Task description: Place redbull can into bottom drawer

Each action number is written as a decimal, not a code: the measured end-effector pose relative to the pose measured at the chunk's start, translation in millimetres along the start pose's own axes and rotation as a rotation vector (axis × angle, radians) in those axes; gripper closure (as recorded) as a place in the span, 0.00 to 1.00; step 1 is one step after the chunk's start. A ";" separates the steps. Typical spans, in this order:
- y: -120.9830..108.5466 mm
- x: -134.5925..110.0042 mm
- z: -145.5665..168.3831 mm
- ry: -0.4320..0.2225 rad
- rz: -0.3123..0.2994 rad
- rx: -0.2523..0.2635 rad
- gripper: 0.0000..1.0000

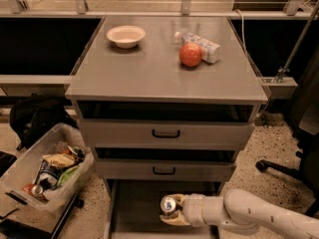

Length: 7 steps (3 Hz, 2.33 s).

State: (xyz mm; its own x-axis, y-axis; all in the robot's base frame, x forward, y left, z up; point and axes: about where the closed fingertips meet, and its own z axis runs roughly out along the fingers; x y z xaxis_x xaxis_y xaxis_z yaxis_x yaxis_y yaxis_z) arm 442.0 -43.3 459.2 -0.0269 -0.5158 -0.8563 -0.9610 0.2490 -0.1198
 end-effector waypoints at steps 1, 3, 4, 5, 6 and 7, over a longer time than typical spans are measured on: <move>-23.8 -7.1 -12.5 0.061 -0.050 0.077 1.00; -35.7 15.2 -10.2 0.009 0.006 0.088 1.00; -57.9 67.6 -5.4 -0.024 0.092 0.128 1.00; -73.9 113.9 0.2 -0.019 0.148 0.185 1.00; -83.5 140.4 3.2 -0.014 0.180 0.221 1.00; -86.4 155.8 2.6 -0.005 0.178 0.256 1.00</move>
Offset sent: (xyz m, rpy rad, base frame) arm 0.0167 -0.0112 0.0139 -0.0772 -0.0605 -0.0423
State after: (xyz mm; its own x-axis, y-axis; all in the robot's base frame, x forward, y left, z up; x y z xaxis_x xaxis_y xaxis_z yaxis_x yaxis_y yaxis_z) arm 521.6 -143.0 334.9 -0.1866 -0.4414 -0.8777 -0.8410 0.5336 -0.0895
